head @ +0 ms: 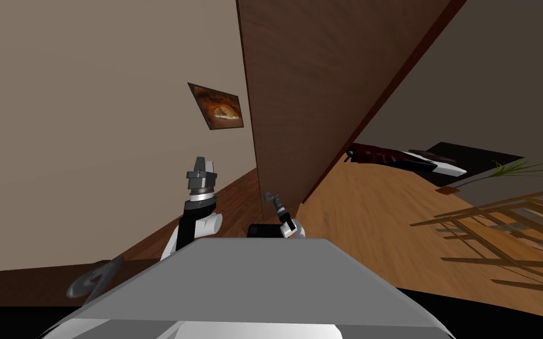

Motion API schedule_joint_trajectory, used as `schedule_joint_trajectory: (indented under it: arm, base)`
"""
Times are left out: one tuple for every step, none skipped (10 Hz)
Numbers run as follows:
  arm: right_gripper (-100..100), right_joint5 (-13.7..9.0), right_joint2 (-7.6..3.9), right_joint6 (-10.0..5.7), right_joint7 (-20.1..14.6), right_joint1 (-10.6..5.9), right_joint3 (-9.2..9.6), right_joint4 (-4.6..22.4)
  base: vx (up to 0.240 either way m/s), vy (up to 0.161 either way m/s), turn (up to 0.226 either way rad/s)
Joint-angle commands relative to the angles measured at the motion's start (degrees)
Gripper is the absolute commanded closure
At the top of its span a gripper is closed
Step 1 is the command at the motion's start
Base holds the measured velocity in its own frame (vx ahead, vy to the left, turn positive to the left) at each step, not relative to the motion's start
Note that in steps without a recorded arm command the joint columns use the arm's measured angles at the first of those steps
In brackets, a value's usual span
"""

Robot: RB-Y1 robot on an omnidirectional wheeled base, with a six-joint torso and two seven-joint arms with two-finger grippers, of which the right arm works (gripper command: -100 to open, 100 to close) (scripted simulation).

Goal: Push the door open

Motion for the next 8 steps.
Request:
schedule_joint_trajectory:
  arm:
    - [100, -0.47, 0.00, -0.56, 0.34, -0.80, -1.67, 1.03]
    - [100, -0.72, 0.27, -0.65, 0.58, -0.93, -2.77, 1.30]
    - [100, -0.83, 0.43, -0.69, 0.70, -0.99, -3.29, 1.42]
    - [100, -0.95, 0.59, -0.73, 0.81, -1.05, -3.81, 1.55]
    - [100, -1.18, 0.95, -0.81, 1.03, -1.16, -4.80, 1.79]
    - [100, -1.29, 1.14, -0.85, 1.13, -1.21, -5.27, 1.91]
    - [100, -1.49, 1.53, -0.92, 1.32, -1.31, -6.15, 2.12]
    - [100, -1.67, 1.93, -0.99, 1.50, -1.40, -6.96, 2.32]
  base:
    - [0.080, 0.080, -0.014]
    - [0.106, 0.129, -0.054]
    - [0.115, 0.151, -0.060]
    - [0.091, 0.123, -0.062]
    - [0.115, 0.145, -0.057]
    - [0.114, 0.141, -0.054]
    - [0.110, 0.150, -0.050]
    - [0.092, 0.165, -0.077]
